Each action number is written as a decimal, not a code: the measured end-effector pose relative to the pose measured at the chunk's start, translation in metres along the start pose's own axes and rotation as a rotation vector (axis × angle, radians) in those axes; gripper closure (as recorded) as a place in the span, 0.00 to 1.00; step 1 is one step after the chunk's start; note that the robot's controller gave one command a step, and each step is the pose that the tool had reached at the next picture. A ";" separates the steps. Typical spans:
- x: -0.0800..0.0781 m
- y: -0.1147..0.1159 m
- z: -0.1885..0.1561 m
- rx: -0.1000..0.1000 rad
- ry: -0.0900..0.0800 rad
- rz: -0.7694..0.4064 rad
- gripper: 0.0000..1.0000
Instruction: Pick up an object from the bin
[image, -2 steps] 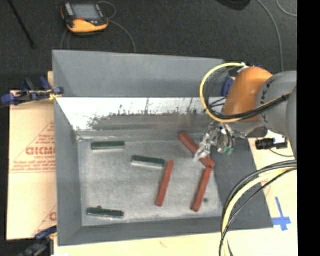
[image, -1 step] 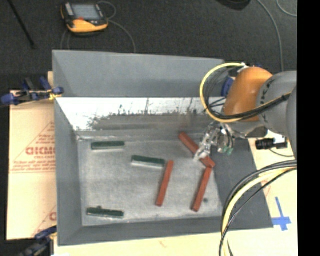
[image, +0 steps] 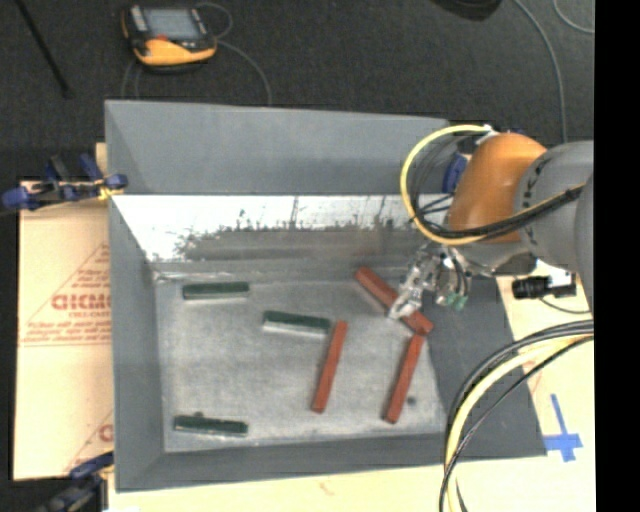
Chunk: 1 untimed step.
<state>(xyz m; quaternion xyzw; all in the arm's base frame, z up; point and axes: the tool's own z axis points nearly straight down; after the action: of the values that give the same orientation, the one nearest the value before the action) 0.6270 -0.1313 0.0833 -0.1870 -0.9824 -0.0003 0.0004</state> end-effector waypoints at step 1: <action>0.001 0.000 -0.013 0.000 0.000 -0.001 1.00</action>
Offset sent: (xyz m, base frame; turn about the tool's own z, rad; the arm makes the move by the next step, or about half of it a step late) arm 0.0000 -0.0001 0.0683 0.0000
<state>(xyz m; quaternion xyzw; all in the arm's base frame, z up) 0.6264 -0.1310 0.0962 -0.1865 -0.9825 -0.0004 0.0006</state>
